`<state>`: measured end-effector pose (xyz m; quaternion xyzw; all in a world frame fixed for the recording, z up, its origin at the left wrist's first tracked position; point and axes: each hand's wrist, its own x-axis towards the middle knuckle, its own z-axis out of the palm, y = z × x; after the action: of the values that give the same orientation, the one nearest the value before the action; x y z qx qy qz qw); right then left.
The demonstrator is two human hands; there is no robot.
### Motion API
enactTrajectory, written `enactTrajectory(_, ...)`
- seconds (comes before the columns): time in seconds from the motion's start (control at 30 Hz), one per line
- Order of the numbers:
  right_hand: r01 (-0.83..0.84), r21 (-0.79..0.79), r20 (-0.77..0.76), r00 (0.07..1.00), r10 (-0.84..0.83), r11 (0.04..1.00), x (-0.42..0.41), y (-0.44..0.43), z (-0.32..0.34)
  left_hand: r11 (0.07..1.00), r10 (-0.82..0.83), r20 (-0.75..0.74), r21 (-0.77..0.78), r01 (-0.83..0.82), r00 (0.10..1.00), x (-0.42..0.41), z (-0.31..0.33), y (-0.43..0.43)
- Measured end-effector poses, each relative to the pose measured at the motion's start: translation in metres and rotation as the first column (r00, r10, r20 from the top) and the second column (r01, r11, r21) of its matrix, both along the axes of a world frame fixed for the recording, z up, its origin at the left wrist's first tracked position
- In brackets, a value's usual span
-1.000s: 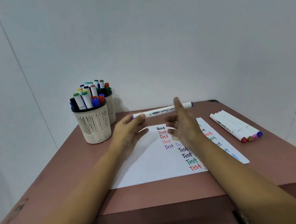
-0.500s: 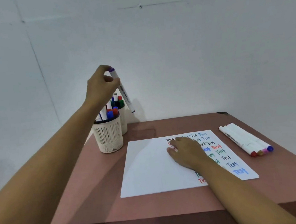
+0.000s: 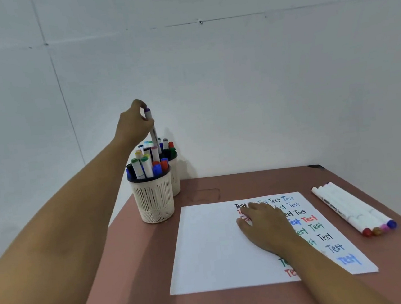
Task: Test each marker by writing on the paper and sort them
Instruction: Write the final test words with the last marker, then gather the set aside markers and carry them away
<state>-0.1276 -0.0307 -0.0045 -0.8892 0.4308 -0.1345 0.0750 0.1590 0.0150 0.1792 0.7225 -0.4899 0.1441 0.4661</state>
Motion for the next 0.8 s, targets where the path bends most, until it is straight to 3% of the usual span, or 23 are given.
enactTrajectory(0.2, 0.001, 0.007, -0.006, 1.0, -0.001, 1.0, 0.001, 0.0, 0.0, 0.97, 0.034, 0.014, 0.241, -0.036, 0.999, 0.016, -0.012, -0.009)
enactTrajectory(0.3, 0.006, 0.006, -0.006, 1.0, -0.006, 1.0, 0.0, 0.001, 0.001, 0.891, 0.101, 0.07, 0.438, -0.121, 0.992, 0.024, -0.017, -0.011)
enactTrajectory(0.4, 0.009, 0.007, -0.005, 1.0, -0.009, 1.0, 0.0, 0.002, 0.002, 0.845, 0.141, -0.035, 0.525, -0.102, 0.989, 0.031, -0.026, -0.009)
enactTrajectory(0.57, 0.005, 0.015, -0.001, 1.0, -0.005, 1.0, 0.0, 0.003, 0.003, 0.85, 0.117, -0.109, 0.526, -0.043, 0.987, 0.022, -0.022, -0.006)
enactTrajectory(0.67, 0.005, 0.032, 0.07, 0.998, -0.007, 0.999, -0.001, 0.003, 0.005, 0.903, 0.044, -0.171, 0.428, 0.034, 0.984, 0.012, -0.016, -0.004)
enactTrajectory(0.8, 0.057, 0.185, 0.326, 0.938, -0.116, 0.981, -0.002, 0.003, 0.012, 0.977, 0.012, 0.015, 0.215, -0.015, 1.0, -0.018, -0.002, 0.009)
